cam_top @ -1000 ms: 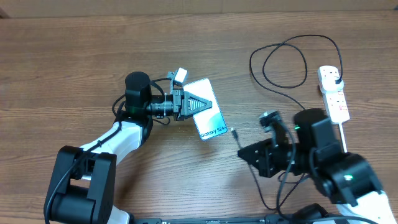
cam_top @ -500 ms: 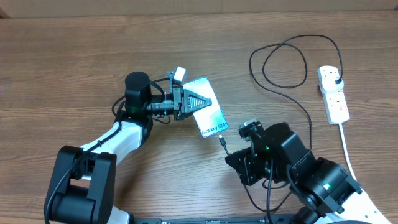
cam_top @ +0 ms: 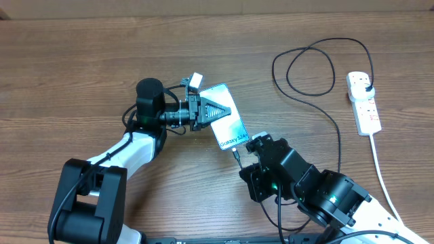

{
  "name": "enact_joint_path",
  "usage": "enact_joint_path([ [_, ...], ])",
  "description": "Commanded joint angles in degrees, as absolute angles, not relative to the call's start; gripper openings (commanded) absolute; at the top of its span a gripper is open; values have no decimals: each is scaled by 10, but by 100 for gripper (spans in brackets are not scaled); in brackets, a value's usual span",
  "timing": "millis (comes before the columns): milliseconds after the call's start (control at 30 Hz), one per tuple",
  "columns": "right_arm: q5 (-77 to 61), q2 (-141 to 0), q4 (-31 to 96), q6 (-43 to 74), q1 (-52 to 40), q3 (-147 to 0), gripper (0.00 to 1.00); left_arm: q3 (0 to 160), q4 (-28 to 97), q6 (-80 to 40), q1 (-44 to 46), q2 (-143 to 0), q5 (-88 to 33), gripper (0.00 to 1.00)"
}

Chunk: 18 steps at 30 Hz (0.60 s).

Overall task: Plug charger to phone and switch on socket
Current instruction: 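Push the USB-C plug into the phone's bottom port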

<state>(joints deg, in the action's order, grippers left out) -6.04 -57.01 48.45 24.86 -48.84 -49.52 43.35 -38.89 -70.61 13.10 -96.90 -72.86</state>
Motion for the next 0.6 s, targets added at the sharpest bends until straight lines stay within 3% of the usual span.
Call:
enact_joint_path([
  [0,-34,-566,481,270,-492,-495,4,448,-395,-714,131,-969,-752,4],
  [567,4,-567,455,267,-492,-495,4,448,-395,-725,131,-969,-778,4],
])
